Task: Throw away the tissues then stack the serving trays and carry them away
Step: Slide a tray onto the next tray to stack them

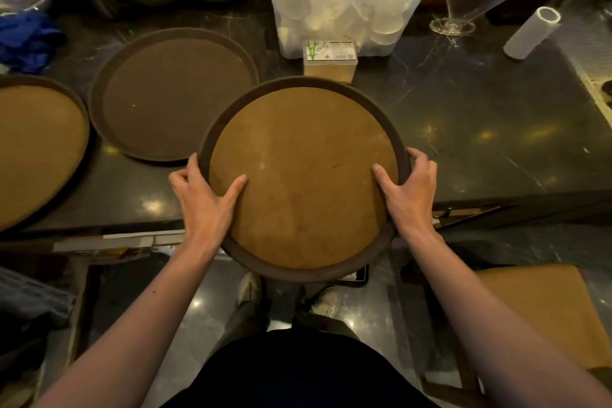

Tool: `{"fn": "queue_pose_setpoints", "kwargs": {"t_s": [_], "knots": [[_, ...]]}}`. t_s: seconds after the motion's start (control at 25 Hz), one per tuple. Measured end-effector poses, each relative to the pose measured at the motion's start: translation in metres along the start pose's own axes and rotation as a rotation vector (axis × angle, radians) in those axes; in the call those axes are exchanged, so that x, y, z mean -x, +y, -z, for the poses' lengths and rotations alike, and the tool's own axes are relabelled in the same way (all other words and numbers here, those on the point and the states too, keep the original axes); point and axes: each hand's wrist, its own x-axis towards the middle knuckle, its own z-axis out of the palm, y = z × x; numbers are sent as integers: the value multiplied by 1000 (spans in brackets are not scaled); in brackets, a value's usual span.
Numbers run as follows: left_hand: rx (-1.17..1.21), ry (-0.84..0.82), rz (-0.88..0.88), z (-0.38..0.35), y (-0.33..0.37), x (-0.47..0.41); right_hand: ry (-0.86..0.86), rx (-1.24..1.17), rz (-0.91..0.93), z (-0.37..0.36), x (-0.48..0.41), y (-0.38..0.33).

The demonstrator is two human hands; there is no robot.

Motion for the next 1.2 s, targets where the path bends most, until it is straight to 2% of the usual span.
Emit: {"fn": "queue_pose_setpoints", "kwargs": {"t_s": [0.28, 0.68, 0.92, 1.2], "knots": [[54, 87, -6, 85, -45, -25, -4, -53, 51, -56, 42, -76], [74, 127, -9, 210, -140, -82, -30, -74, 78, -162, 111, -177], [100, 136, 0, 218, -151, -107, -38, -63, 91, -183, 99, -200], [59, 111, 13, 186, -128, -155, -14, -56, 48, -197, 42, -195]]}}
